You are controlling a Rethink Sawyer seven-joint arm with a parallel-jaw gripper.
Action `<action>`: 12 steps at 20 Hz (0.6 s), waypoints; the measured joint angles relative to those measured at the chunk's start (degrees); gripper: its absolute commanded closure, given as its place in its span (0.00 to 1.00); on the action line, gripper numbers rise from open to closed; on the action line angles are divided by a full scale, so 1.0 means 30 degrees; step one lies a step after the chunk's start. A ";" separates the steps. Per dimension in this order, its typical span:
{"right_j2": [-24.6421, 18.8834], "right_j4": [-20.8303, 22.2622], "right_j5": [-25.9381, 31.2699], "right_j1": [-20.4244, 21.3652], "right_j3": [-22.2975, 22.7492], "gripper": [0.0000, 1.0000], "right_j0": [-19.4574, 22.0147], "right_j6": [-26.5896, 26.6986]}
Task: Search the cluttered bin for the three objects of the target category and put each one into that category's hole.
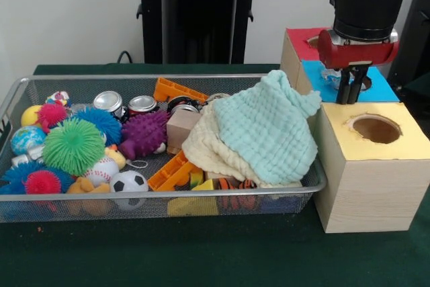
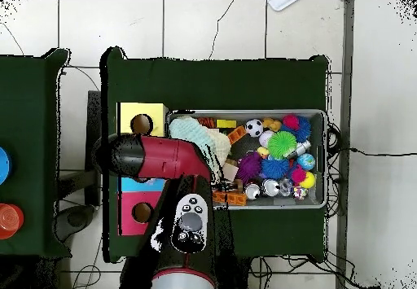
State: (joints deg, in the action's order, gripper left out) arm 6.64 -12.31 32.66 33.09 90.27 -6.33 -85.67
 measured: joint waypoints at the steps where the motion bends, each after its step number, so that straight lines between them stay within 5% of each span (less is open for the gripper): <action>1: 0.0025 0.0000 0.0067 0.0022 0.0000 1.00 -0.0018 0.0000; 12: 0.0959 0.0000 0.3190 0.1611 -0.0088 1.00 -0.0354 -0.0008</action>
State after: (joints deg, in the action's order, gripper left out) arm 9.52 -12.31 42.23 37.92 90.01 -7.39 -85.69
